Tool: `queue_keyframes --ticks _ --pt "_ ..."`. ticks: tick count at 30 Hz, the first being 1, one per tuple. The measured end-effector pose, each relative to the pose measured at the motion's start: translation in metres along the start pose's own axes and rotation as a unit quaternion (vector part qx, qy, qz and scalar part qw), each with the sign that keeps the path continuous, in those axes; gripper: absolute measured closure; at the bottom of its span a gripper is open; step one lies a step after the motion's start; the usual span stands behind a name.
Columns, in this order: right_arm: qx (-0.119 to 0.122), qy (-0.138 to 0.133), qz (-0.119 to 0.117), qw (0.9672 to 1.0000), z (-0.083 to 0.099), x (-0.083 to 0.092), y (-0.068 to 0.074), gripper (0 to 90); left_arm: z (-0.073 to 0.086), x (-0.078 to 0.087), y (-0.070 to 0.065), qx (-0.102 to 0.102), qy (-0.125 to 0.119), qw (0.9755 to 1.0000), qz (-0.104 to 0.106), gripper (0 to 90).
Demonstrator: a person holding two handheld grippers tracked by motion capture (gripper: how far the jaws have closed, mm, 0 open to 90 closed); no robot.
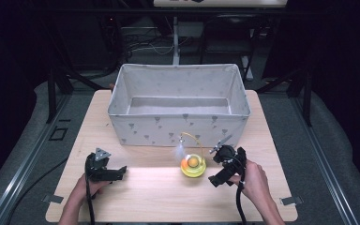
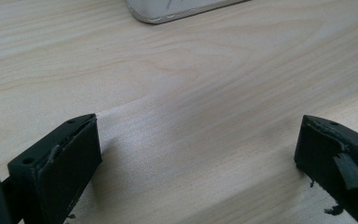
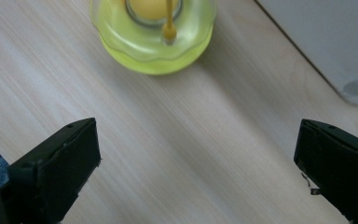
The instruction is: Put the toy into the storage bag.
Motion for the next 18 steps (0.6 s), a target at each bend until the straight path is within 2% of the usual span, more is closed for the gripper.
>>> queue_keyframes --ticks 8,18 --pt "0.034 -0.008 -0.003 0.9994 -0.028 0.012 0.004 0.0 0.0 0.0 0.0 -0.002 0.0 1.0 0.0 0.3" --pt "0.056 -0.009 -0.018 0.9982 -0.056 0.015 0.005 0.6 0.0 0.0 0.0 -0.002 0.0 1.0 0.0 0.3"
Point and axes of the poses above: each handheld gripper's, and its own axes: x roughly backward along the jaws, z roughly out of its underside, y roughly to its left, the point moved 2 cm from there along -x, roughly forward along the jaws, and after that the axes turned 1 degree about y, right-handed, at the moved point
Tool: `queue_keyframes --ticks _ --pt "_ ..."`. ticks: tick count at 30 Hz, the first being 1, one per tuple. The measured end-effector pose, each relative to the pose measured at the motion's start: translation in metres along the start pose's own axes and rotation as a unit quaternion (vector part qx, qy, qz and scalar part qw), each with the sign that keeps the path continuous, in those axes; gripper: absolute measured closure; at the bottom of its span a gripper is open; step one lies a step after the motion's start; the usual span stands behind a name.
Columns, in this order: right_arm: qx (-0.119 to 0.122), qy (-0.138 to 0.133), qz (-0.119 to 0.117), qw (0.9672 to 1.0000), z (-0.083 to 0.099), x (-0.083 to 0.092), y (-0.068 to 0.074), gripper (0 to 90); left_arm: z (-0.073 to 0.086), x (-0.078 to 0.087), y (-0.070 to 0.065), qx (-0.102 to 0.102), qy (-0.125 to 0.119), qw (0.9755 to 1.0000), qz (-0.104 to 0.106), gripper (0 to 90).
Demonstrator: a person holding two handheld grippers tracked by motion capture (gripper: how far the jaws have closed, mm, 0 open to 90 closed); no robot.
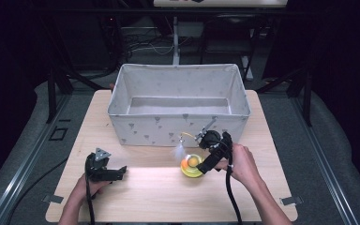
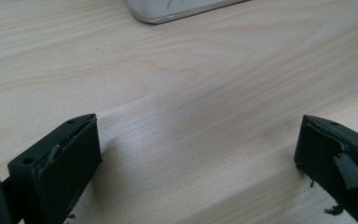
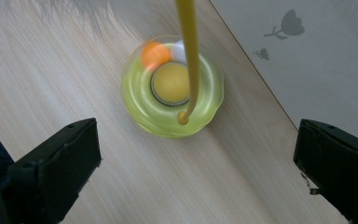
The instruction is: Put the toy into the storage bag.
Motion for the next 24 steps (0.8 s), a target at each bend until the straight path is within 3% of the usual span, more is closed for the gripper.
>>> queue_keyframes --ticks 6,10,11,12,13,16,17,18,24 --pt "0.013 0.003 0.003 0.9999 -0.011 0.004 -0.001 7.8 0.0 0.0 0.0 0.0 0.0 1.0 0.0 0.3" --pt "0.021 0.006 0.015 0.9996 -0.017 0.006 0.0 22.1 0.0 0.0 0.0 0.0 0.0 1.0 0.0 0.3" --pt "0.021 0.006 0.015 0.9996 -0.017 0.006 0.0 22.1 0.0 0.0 0.0 0.0 0.0 1.0 0.0 0.3" --pt "0.032 0.011 0.024 0.9991 -0.02 0.009 0.001 30.1 0.0 0.0 0.0 0.0 0.0 1.0 0.0 0.3" --pt "0.032 0.011 0.024 0.9991 -0.02 0.009 0.001 30.1 0.0 0.0 0.0 0.0 0.0 1.0 0.0 0.3" --pt "0.043 0.014 0.033 0.9984 -0.024 0.009 0.004 44.6 0.0 0.0 0.0 0.002 0.0 1.0 0.0 0.3" --pt "0.043 0.014 0.033 0.9984 -0.024 0.009 0.004 44.6 0.0 0.0 0.0 0.002 0.0 1.0 0.0 0.3" --pt "0.045 0.016 0.033 0.9983 -0.025 0.009 0.005 51.1 0.0 0.0 0.0 0.002 0.0 1.0 0.0 0.3" --pt "0.059 0.022 0.036 0.9974 -0.027 0.01 0.006 68.7 0.0 0.0 0.0 0.0 0.0 1.0 0.0 0.3"
Point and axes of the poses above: each handheld gripper's, and its own axes: x roughly backward along the jaws, z roughly out of its underside, y roughly to its left, the point moved 2 cm from there along -x, roughly forward along the jaws, and after that the axes turned 1 degree about y, right-handed, at the moved point
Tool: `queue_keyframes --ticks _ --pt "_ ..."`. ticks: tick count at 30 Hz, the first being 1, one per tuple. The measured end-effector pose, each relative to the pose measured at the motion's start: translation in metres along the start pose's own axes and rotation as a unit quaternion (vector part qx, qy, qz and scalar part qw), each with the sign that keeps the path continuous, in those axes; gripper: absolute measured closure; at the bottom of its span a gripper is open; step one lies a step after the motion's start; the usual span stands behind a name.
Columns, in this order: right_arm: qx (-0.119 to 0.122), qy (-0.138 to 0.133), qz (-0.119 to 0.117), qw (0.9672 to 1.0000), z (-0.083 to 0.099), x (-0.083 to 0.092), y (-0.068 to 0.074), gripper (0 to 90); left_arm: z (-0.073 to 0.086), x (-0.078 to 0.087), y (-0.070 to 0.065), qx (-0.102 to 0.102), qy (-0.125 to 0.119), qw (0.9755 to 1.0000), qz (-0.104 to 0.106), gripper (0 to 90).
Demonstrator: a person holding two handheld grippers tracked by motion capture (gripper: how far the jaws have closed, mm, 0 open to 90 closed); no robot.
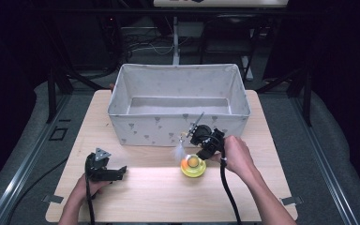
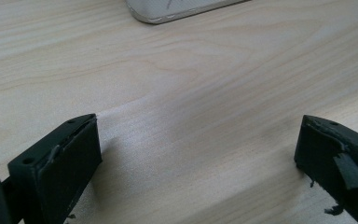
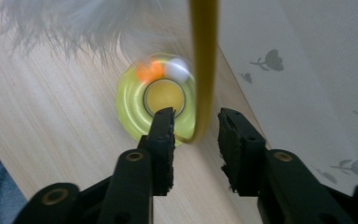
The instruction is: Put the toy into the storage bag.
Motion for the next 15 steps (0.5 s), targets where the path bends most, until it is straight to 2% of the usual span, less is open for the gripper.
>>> queue_keyframes --ticks 4,5,8,15 --pt "0.009 0.005 0.008 0.9999 -0.0014 0.0006 0.0023 76.6 0.0 0.0 0.0 0.0 0.0 1.0 0.0 0.3" --pt "0.012 0.006 0.005 0.9999 -0.002 0.0 0.0029 81.6 0.0 0.0 0.0 0.0 0.0 1.0 0.0 0.4" --pt "0.014 0.007 0.004 0.9999 -0.0034 -0.0014 0.0033 86.6 0.0 0.0 0.0 0.0 0.0 1.0 0.0 0.3" --pt "0.018 0.008 0.006 0.9998 -0.008 -0.0012 0.0051 87.8 0.0001 -0.0001 -0.0002 0.002 0.0 1.0 0.0 0.3"
Point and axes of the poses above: each handheld gripper's, and its own axes: x roughly backward along the jaws, z roughly out of its underside, y roughly to its left, the point moved 2 cm from there along -x, roughly forward along the jaws, and after that the axes turned 1 degree about y, right-handed, at the moved point
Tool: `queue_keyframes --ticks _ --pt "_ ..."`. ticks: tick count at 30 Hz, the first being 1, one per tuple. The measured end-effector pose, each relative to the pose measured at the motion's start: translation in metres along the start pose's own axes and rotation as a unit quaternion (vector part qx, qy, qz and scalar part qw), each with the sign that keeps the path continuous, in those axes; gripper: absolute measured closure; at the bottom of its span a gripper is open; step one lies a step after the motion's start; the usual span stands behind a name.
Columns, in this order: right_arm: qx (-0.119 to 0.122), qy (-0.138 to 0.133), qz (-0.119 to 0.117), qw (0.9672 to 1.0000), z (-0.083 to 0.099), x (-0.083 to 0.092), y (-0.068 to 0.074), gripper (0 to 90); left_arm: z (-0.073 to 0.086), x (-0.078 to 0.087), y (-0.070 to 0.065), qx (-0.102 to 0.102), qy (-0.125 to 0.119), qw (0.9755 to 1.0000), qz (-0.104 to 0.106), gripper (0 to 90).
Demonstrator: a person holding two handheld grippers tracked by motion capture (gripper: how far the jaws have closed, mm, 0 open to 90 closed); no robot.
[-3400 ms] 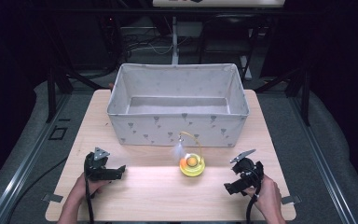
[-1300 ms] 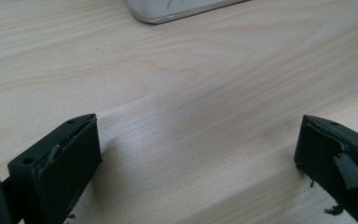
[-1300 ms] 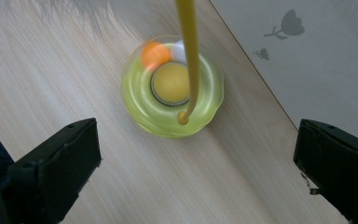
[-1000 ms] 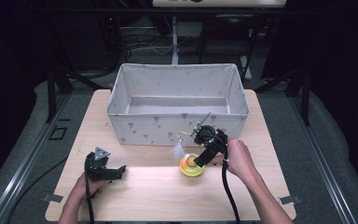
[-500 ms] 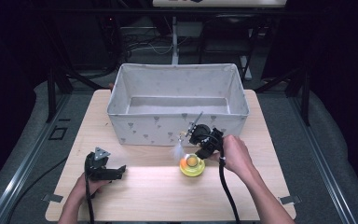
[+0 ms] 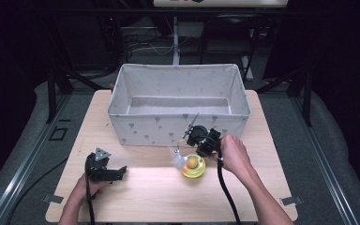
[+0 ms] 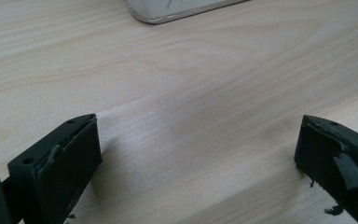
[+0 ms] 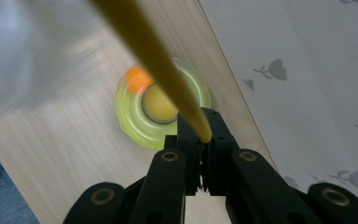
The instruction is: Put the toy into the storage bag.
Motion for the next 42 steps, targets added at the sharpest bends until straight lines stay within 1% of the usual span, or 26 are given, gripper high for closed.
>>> queue_keyframes --ticks 2,3,8,12,16,21,30,36,38,39,42 --pt "-0.002 -0.002 -0.005 1.0 -0.003 0.001 -0.001 88.0 0.0 0.0 0.0 0.0 0.0 1.0 0.0 0.3" --pt "-0.001 -0.001 -0.003 1.0 -0.004 0.001 0.0 88.0 0.0 0.0 0.0 -0.002 0.0 1.0 0.0 0.3" --pt "0.002 0.001 0.006 1.0 -0.006 0.004 0.0 88.1 0.0 0.0 0.0 0.0 0.0 1.0 0.0 0.3" --pt "0.0 -0.004 0.002 1.0 -0.005 0.01 -0.002 88.1 0.0 0.0 0.0 0.0 0.0 1.0 0.0 0.3" --pt "0.0 -0.012 0.001 0.9999 -0.006 0.021 -0.002 88.0 0.0 0.0 0.0 0.0 0.0 1.0 0.0 0.3" --pt "0.002 -0.011 0.005 0.9999 -0.005 0.028 -0.004 88.0 0.0 0.0 0.0 -0.002 0.0 1.0 0.0 0.3" --pt "-0.003 -0.011 0.002 0.9999 -0.002 0.039 -0.009 88.1 0.0 0.0 0.0 -0.002 0.0 1.0 0.0 0.3" --pt "-0.006 -0.007 0.004 0.9999 0.0 0.045 -0.014 88.1 0.0 0.0 0.0 -0.002 0.0 1.0 0.0 0.3" --pt "-0.004 0.0 0.006 1.0 0.001 0.047 -0.015 88.0 0.0 0.0 0.0 -0.002 0.001 1.0 0.0 0.3" --pt "-0.006 -0.004 0.003 1.0 0.001 0.046 -0.015 88.1 0.0 0.0 0.0 -0.002 0.0 1.0 0.0 0.3" --pt "-0.007 -0.003 0.001 1.0 0.002 0.048 -0.017 88.1 0.0 0.0 0.0 -0.002 0.0 1.0 0.0 0.3"
Point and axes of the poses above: each handheld gripper's, and its own axes: x roughly backward along the jaws, z roughly out of its underside, y roughly to its left, the point moved 2 cm from there along -x, roughly forward along the jaws, and after that the axes turned 1 degree about y, right-handed, at the moved point
